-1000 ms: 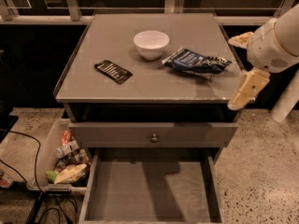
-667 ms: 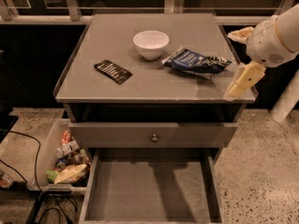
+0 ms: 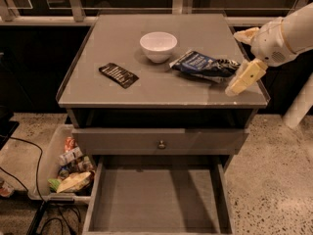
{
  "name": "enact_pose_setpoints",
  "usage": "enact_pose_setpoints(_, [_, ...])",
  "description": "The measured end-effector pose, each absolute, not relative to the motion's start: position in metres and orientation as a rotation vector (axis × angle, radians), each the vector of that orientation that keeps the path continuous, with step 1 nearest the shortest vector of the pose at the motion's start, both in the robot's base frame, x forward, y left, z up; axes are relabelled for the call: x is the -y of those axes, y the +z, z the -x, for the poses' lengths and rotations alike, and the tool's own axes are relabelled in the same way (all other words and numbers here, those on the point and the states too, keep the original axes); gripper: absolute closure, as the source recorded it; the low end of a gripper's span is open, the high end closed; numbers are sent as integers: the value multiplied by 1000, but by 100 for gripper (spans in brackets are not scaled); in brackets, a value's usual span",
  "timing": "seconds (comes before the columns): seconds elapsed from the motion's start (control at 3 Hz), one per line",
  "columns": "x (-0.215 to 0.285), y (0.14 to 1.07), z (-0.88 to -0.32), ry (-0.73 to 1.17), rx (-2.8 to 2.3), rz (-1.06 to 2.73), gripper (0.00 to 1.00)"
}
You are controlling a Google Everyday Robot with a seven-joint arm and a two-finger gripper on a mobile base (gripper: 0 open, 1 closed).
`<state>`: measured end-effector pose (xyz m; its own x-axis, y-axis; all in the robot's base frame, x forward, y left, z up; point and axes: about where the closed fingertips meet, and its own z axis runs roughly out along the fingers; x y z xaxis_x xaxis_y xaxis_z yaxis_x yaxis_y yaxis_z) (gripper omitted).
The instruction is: Place blue chip bag into middle drawer
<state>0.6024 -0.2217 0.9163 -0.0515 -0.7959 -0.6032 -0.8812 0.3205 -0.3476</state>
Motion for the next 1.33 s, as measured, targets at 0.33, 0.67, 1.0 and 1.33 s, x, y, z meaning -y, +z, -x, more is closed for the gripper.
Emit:
enact_pose_setpoints(0.33, [218, 903, -627, 154, -1871, 1478, 0])
enact_pose_setpoints(0.67, [214, 890, -648, 152, -1894, 1479, 0])
enact_pose_setpoints(1.0, [212, 876, -665, 150, -1918, 1467, 0])
enact_pose_setpoints(1.33, [216, 851, -681, 150, -1975, 1441, 0])
